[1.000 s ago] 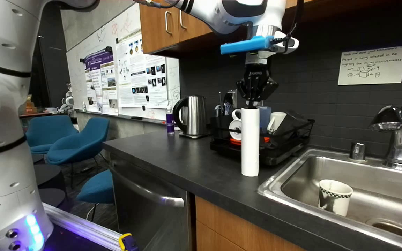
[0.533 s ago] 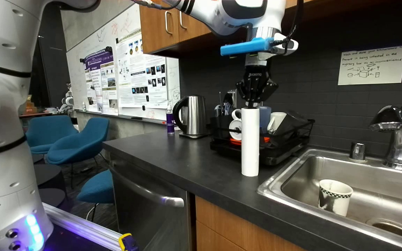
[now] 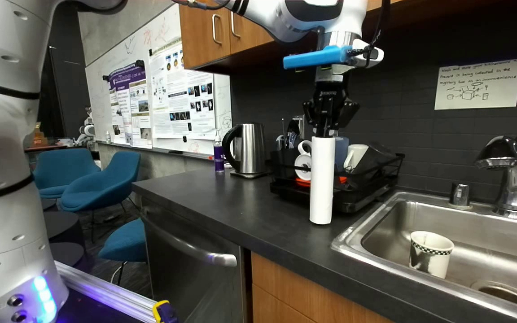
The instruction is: Move the paper towel roll to the left.
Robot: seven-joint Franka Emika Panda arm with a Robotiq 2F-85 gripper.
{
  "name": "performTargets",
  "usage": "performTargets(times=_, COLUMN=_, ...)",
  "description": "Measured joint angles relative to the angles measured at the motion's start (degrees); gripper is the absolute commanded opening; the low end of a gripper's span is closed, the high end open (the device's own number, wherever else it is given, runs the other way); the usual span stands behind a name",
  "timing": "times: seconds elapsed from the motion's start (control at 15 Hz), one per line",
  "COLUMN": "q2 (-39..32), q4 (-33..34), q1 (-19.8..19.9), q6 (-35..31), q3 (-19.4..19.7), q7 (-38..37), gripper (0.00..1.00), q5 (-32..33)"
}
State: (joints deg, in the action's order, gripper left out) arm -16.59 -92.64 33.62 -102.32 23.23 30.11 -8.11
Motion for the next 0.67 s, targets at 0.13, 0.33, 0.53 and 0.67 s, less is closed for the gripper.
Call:
performTargets(times=0.13, q2=0.44, q4=0.0, q1=0.02, q6=-0.01, q3=-0.07, q7=0.08, gripper=0.51, q5=0.0)
performTargets(times=0.33, q2=0.95, q4=-0.01, q1=0.14, q6=-0.01, q3=-0.07, q7=0.33, gripper=0.51, q5=0.0)
performTargets(times=0.53, q2=1.44, q4=-0.12, q1=0.26, q6=0.0, q3=-0.1, q7=1.01, gripper=0.51, q5=0.0)
performTargets(times=0.67, q2=2.4, q4=-0.76, q1=0.24, q6=-0.01, q3=-0.31, q7=1.41, gripper=0.51, q5=0.06)
